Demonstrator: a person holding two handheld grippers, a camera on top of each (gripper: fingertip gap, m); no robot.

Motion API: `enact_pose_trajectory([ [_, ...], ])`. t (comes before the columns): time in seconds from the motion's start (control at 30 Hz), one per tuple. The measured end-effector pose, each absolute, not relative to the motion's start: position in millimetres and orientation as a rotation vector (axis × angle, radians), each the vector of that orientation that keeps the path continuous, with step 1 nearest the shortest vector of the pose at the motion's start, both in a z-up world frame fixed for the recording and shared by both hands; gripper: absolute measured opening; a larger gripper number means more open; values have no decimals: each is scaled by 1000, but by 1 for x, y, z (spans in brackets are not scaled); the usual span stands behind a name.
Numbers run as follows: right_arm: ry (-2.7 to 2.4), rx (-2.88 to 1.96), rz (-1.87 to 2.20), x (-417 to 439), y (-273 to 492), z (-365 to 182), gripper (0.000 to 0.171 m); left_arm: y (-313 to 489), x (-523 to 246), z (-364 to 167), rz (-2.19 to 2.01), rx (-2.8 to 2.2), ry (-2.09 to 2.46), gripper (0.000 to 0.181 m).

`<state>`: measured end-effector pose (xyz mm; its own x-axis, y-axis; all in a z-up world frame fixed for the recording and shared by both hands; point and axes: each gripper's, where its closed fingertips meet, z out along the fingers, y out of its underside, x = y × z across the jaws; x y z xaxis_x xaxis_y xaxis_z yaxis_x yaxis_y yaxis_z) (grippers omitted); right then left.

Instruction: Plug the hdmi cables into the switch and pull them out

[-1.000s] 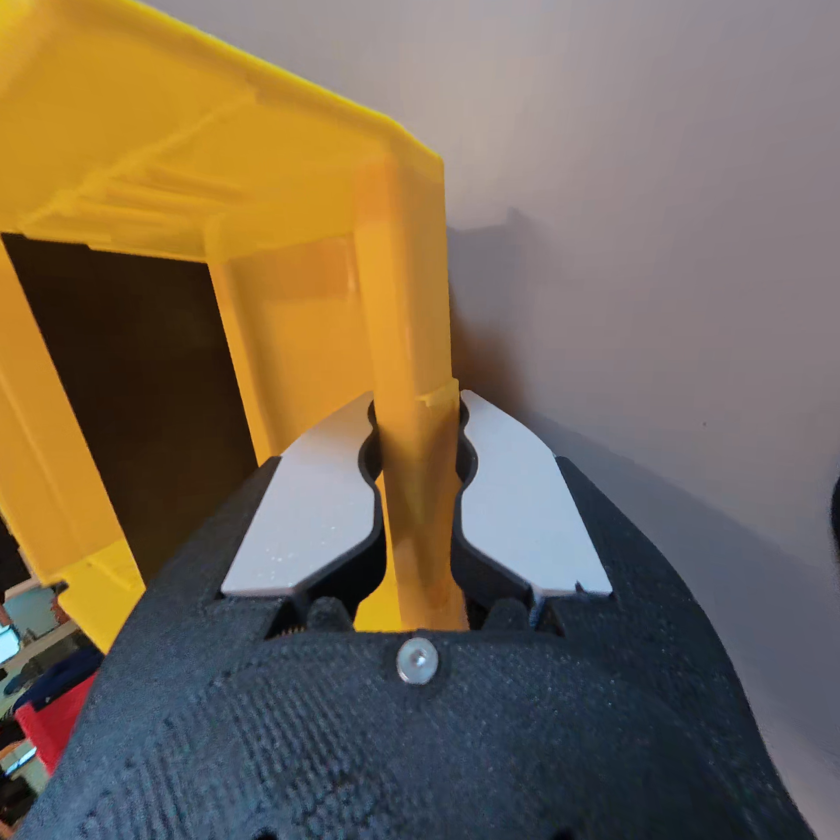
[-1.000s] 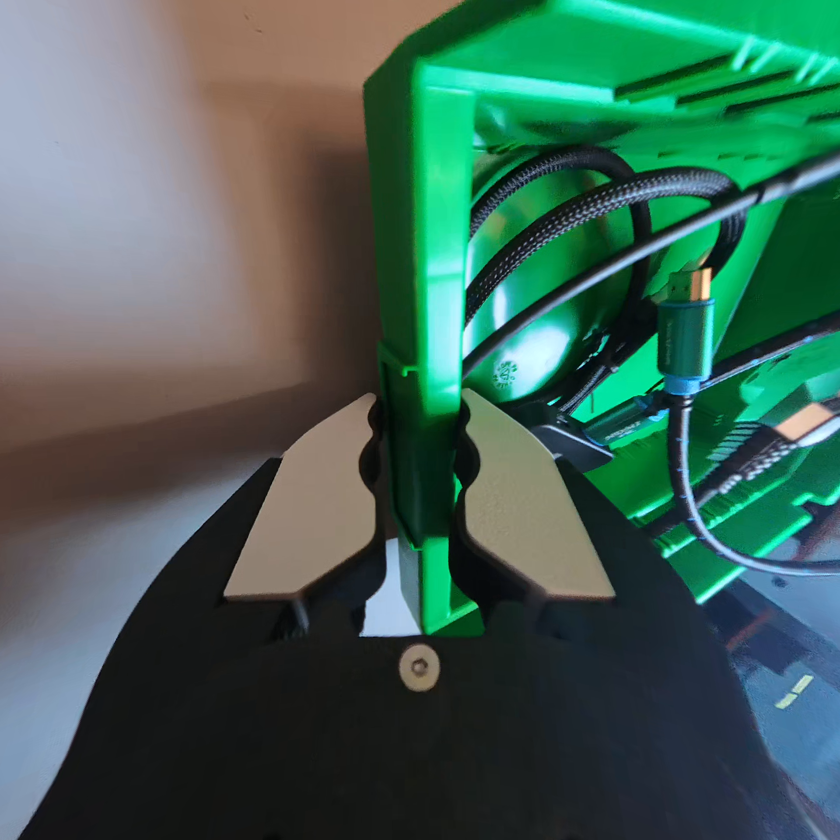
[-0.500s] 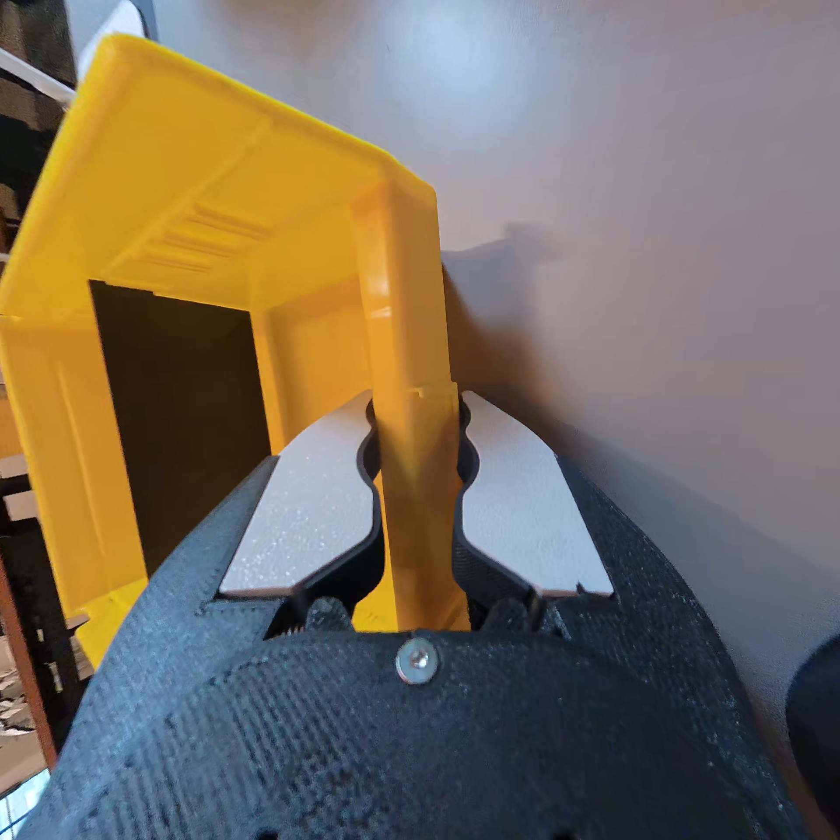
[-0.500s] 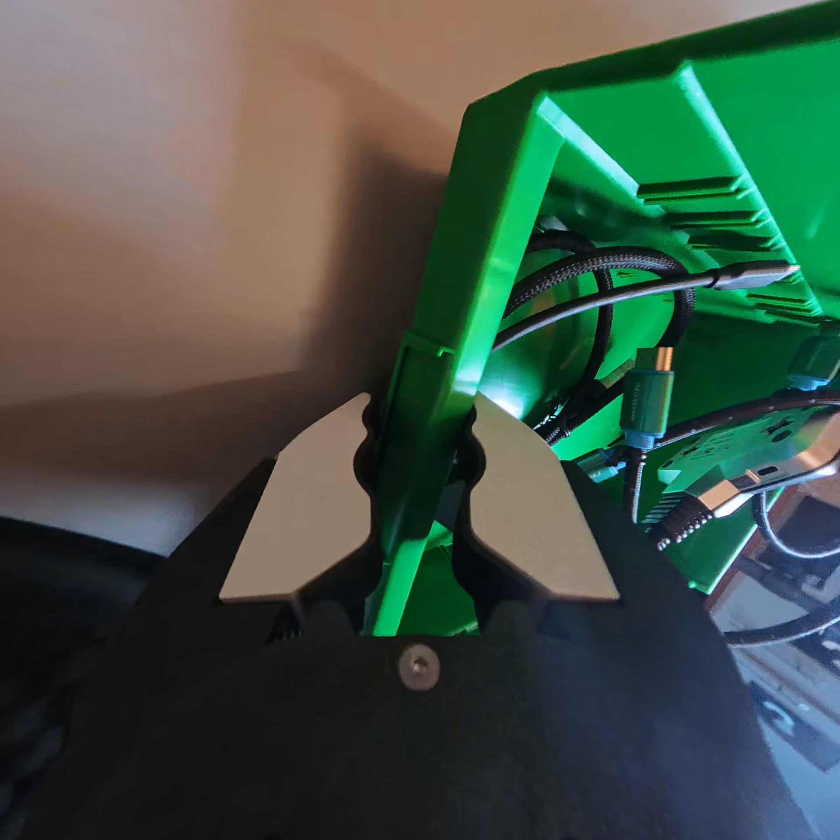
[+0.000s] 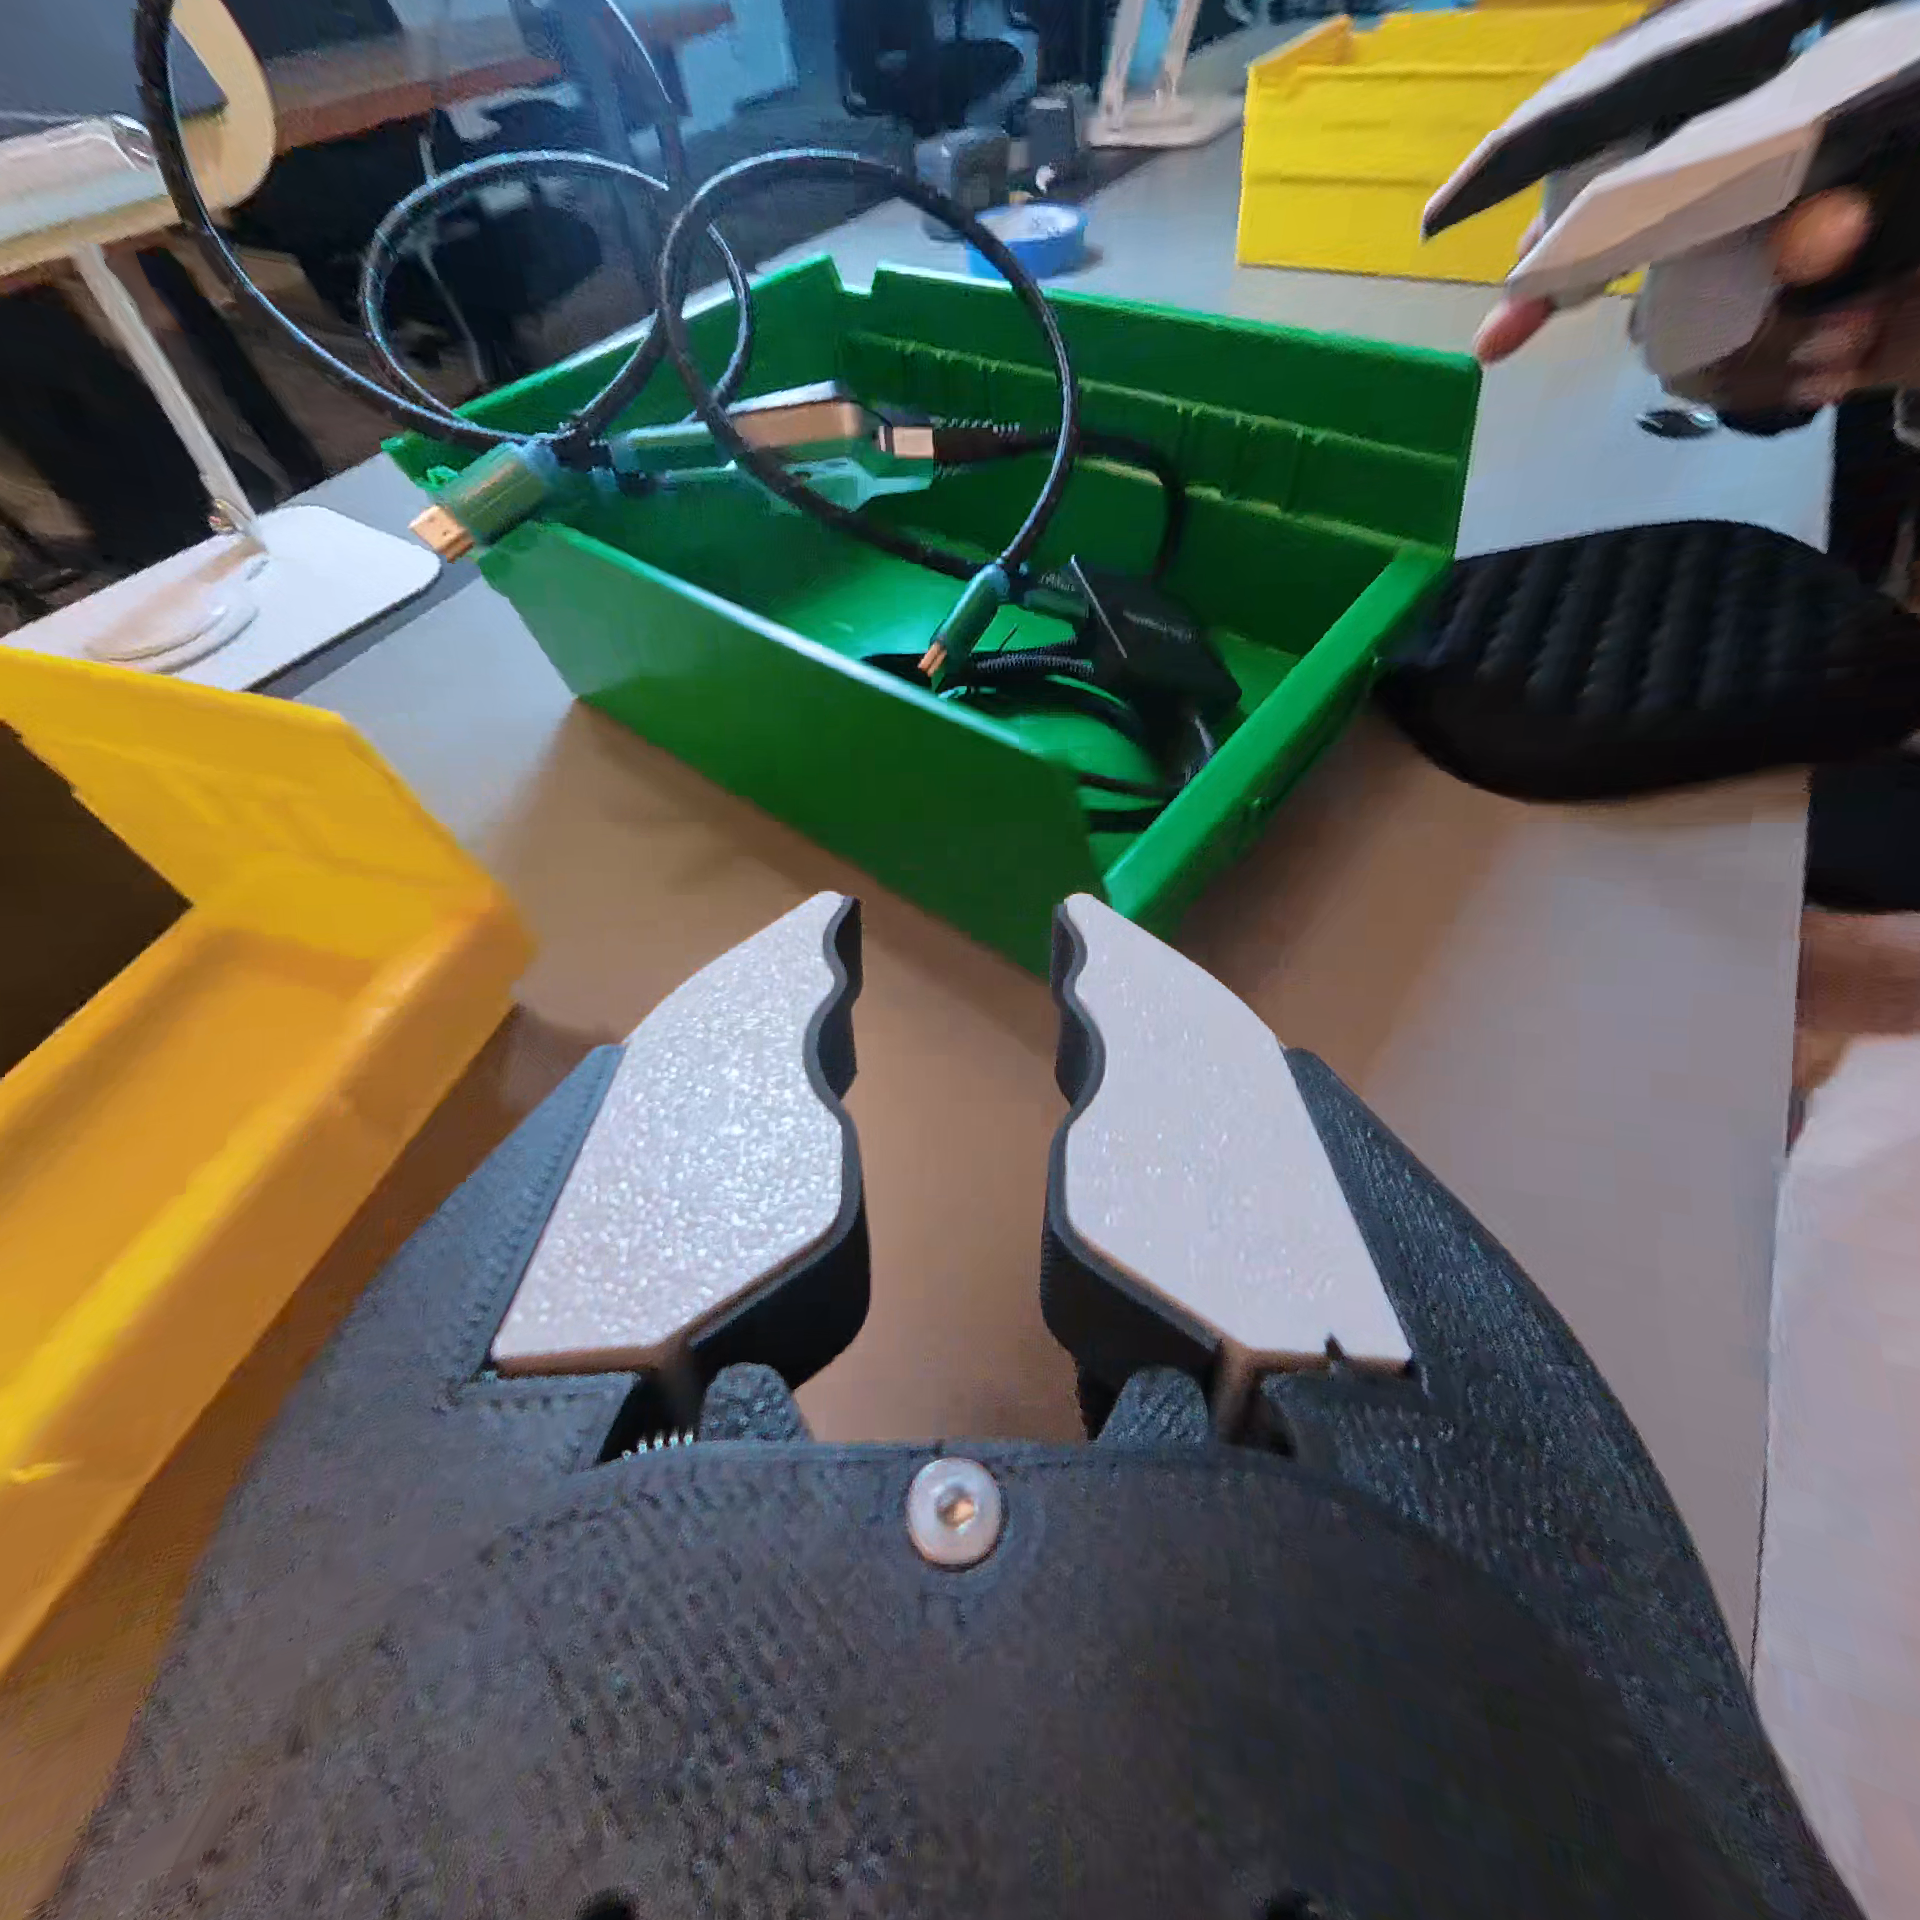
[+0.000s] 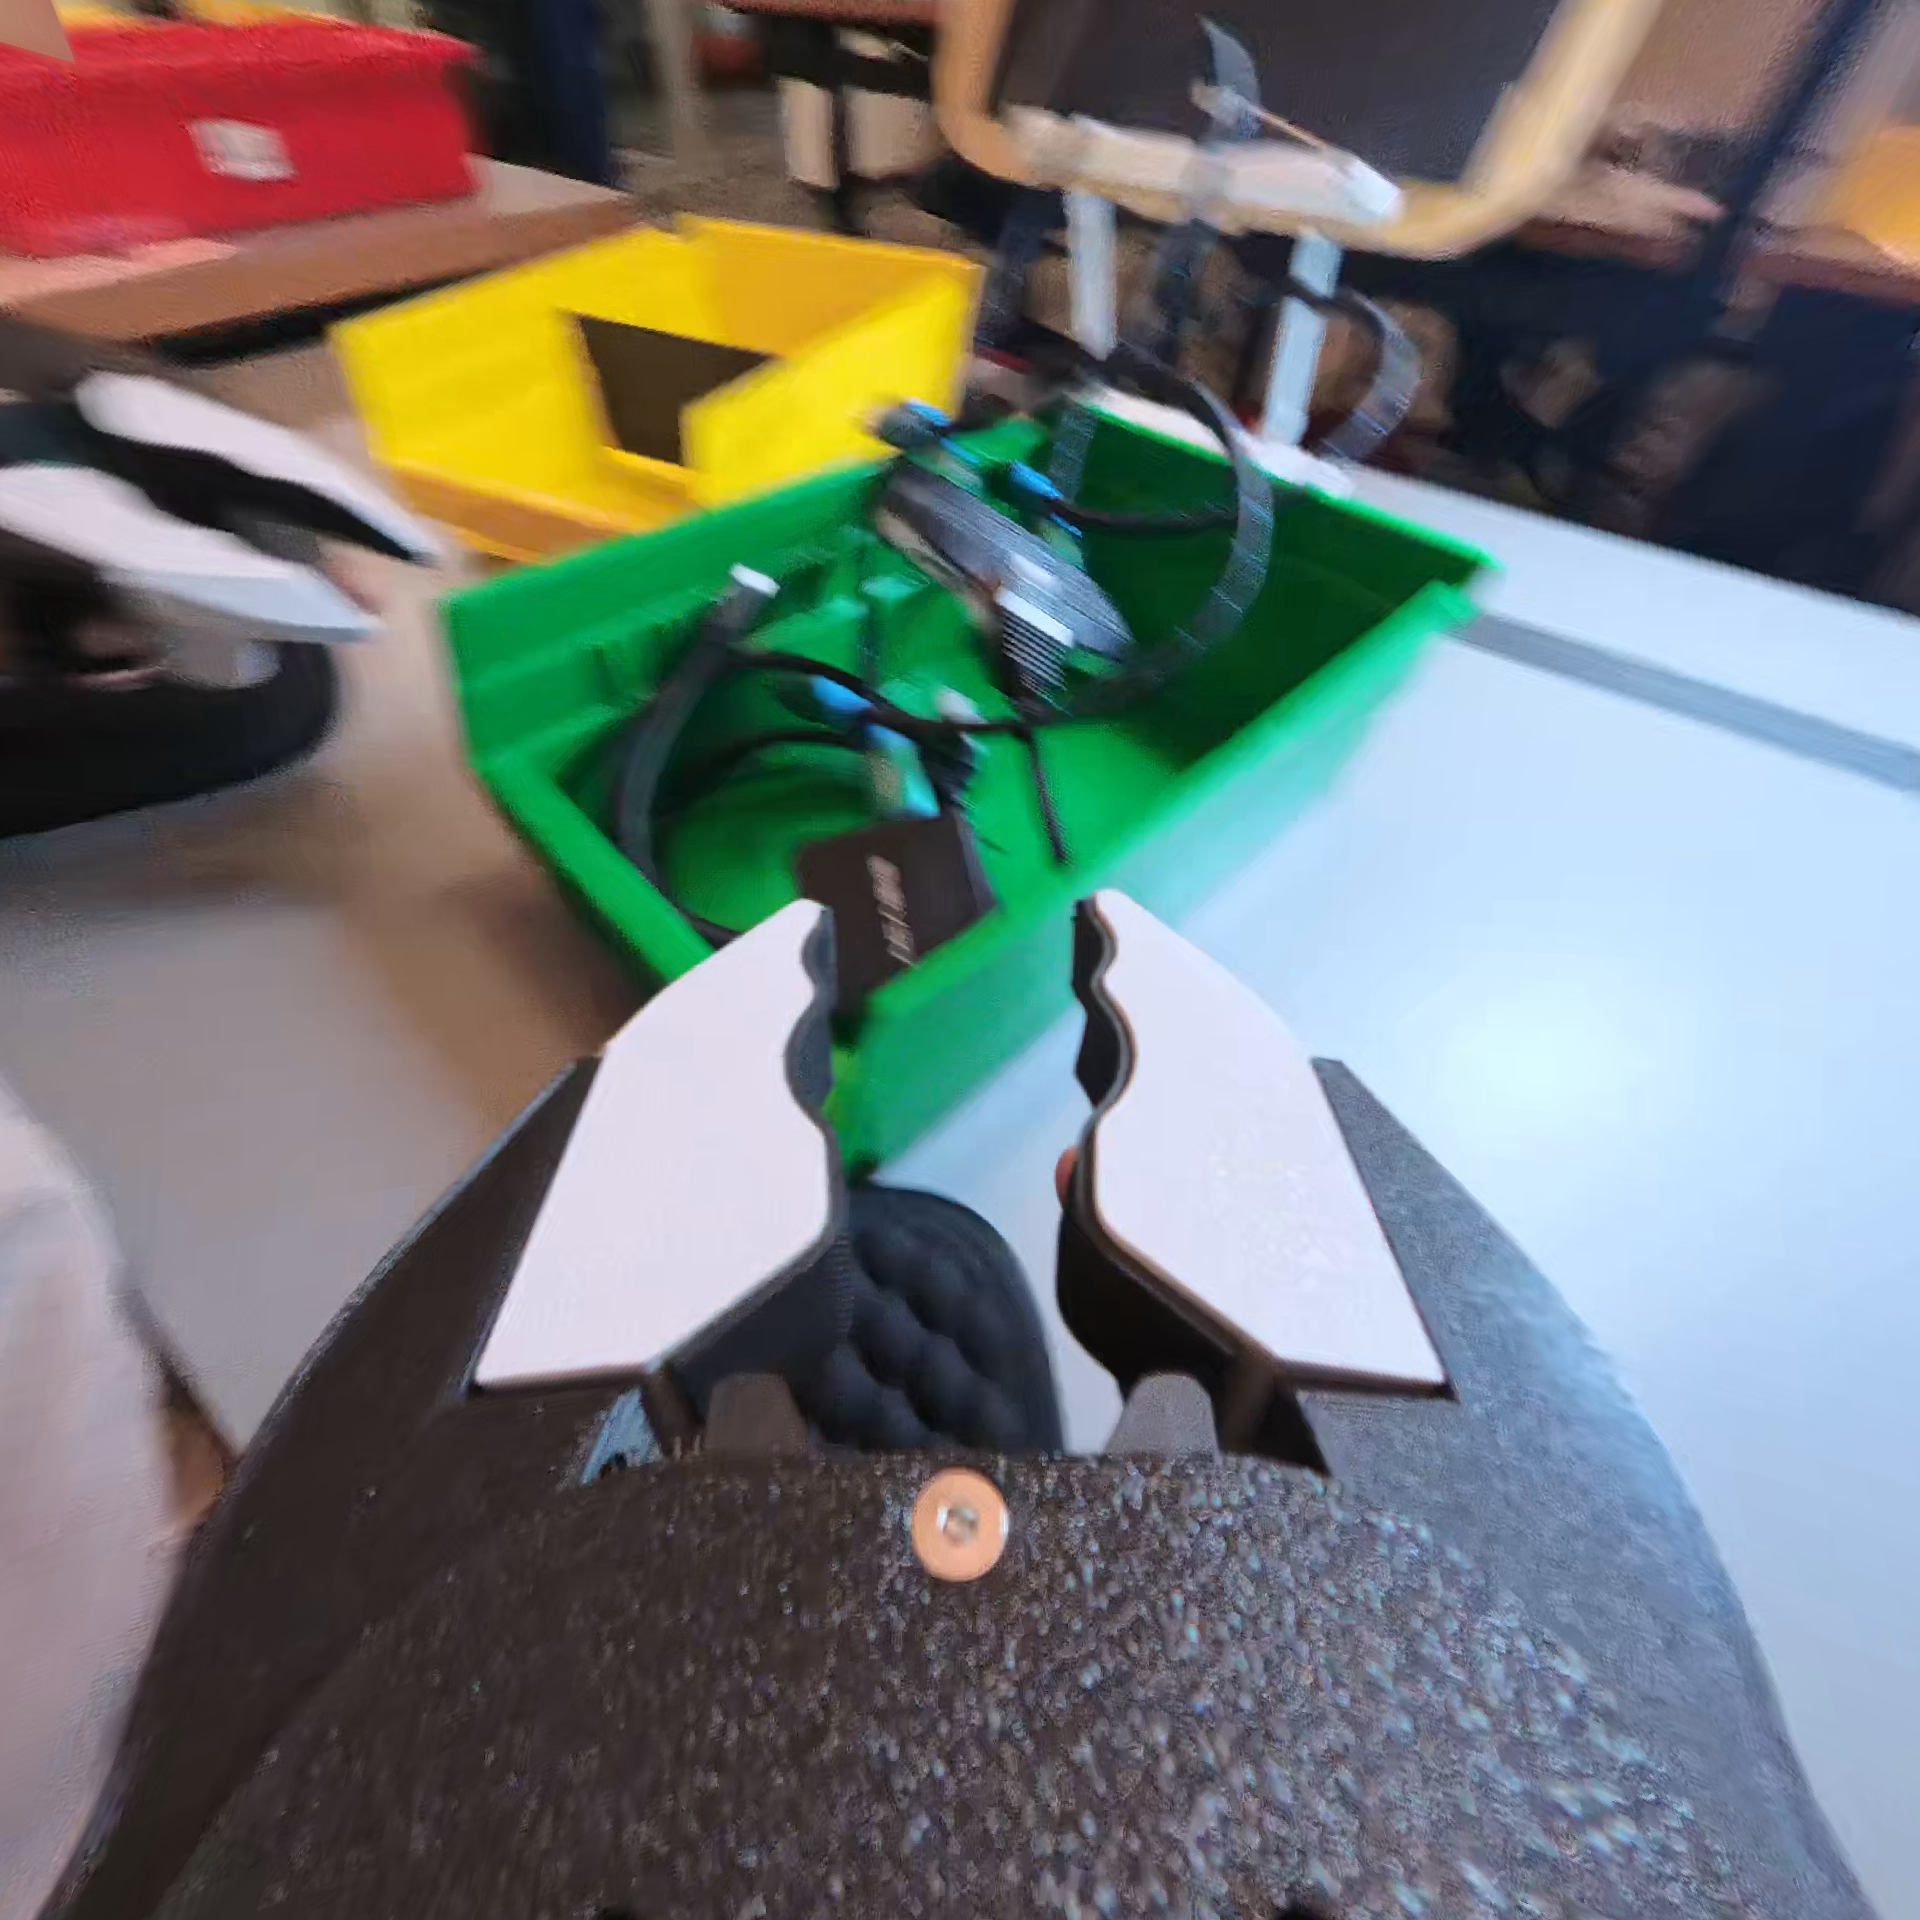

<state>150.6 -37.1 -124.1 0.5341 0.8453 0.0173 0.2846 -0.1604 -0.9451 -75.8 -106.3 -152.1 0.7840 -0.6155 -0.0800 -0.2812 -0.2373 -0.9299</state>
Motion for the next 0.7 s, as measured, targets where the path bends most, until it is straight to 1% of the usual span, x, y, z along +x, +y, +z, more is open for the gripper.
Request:
enact_pose_trajectory([
  [0.03,-913,-1767,628,162,-28,-136,47,-105,-70,-154,-314,-1827,668,35],
  [0.1,-862,-1804,770,160,-29,-144,53,-97,-60,-160,-222,-1827,632,39],
  [0.17,-887,-1838,834,146,-36,-156,59,-86,-44,-165,-310,-1848,555,48],
  [0.23,-964,-1864,786,129,-41,-174,65,-72,-33,-167,-391,-1850,467,50],
  [0.27,-968,-1868,778,122,-42,-179,61,-63,-34,-170,-355,-1852,443,47],
  [0.3,-927,-1864,734,121,-35,-180,50,-56,-35,-175,-318,-1859,447,41],
  [0.33,-922,-1845,680,122,-30,-180,38,-51,-36,-178,-304,-1869,427,44],
  [0.37,-925,-1819,602,124,-24,-178,33,-50,-38,-177,-295,-1872,421,36],
  [0.4,-944,-1775,481,128,-19,-176,31,-51,-37,-174,-304,-1866,449,31],
  [0.47,-1003,-1715,332,128,-21,-172,26,-53,-36,-175,-255,-1861,486,30],
  [0.57,-971,-1667,370,131,-27,-164,19,-63,-34,-170,-265,-1827,509,27],
  [0.7,-958,-1563,352,132,-33,-134,16,-78,-31,-150,-201,-1744,536,26],
])
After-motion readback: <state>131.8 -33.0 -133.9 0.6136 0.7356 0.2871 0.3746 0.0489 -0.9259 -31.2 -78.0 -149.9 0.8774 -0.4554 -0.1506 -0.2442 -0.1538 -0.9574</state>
